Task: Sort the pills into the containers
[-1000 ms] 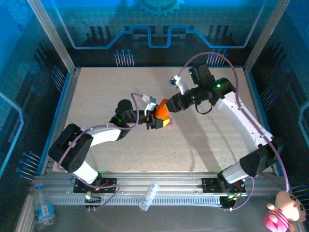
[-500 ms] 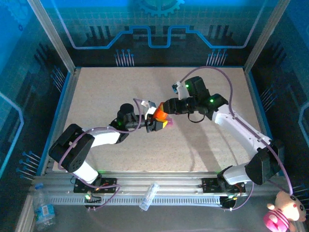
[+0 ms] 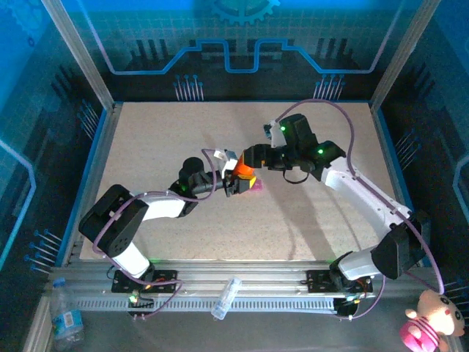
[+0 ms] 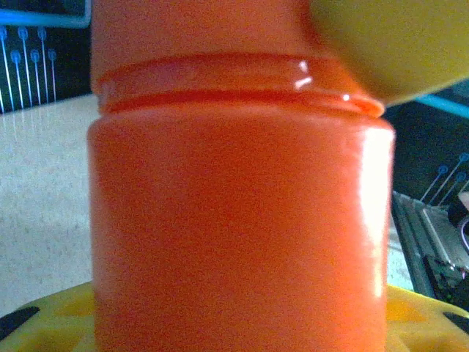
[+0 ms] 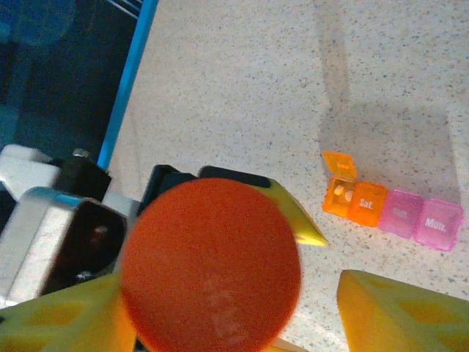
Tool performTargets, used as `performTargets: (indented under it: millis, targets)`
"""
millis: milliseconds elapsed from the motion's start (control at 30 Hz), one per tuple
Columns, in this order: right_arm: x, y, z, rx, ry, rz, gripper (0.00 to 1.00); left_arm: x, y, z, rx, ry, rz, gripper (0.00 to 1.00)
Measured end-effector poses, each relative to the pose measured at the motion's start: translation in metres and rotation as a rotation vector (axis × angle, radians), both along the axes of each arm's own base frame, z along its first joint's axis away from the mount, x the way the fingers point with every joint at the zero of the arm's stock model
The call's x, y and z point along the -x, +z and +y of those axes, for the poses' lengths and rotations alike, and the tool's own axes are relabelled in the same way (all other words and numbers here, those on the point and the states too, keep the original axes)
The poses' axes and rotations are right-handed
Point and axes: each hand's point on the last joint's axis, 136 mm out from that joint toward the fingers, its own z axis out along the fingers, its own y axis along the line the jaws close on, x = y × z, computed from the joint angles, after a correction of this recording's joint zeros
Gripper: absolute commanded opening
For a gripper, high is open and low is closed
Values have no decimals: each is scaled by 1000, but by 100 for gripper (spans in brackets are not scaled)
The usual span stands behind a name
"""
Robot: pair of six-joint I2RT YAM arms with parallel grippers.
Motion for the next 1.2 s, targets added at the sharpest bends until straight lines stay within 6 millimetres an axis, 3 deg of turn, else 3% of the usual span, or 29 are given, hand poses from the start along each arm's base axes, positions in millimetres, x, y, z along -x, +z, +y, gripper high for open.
performTargets:
  millis: [333, 533, 800, 1200]
  targets:
    - [-4, 59, -52, 26, 44, -140, 88, 5, 20, -8, 33, -70, -14, 0]
    - [7, 85, -40, 19, 254, -215, 89, 16, 31, -12, 35, -140, 16, 0]
    - [9, 68, -29, 33, 386, -160, 89, 26, 40, -15, 23, -204, 40, 0]
    - [26, 54, -12, 61, 474, -117, 83, 32, 34, -16, 9, -238, 74, 0]
